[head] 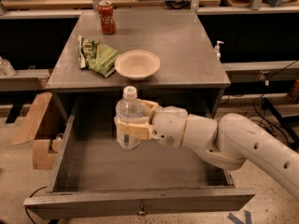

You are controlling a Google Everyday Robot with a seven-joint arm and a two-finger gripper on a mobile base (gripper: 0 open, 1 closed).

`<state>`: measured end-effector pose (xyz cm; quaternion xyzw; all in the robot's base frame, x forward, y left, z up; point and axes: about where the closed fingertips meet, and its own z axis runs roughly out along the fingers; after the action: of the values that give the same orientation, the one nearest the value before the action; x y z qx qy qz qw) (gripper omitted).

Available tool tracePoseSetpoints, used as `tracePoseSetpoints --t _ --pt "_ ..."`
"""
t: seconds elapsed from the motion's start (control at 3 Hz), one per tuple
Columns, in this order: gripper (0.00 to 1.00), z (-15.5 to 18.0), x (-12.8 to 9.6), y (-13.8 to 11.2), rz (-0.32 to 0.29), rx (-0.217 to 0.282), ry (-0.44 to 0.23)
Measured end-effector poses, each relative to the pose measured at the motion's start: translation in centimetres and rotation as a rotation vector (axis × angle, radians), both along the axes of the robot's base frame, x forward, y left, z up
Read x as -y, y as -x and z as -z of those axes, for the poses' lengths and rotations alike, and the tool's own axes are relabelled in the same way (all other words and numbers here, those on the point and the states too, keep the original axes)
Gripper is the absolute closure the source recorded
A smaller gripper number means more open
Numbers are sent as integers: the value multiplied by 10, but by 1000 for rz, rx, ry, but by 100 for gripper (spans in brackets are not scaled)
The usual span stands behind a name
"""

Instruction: Place blue plastic bottle into top drawer

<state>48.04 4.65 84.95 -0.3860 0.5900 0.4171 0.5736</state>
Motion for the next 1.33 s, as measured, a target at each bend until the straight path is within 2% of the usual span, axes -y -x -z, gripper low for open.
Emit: tracePoseSetpoints --t 0.33,1.0,1.33 --pt "100 34 -12 -5 -25 -23 16" --pt "100 87 -37 -6 -194 19 -4" --pt "100 112 -63 6 -306 54 16"
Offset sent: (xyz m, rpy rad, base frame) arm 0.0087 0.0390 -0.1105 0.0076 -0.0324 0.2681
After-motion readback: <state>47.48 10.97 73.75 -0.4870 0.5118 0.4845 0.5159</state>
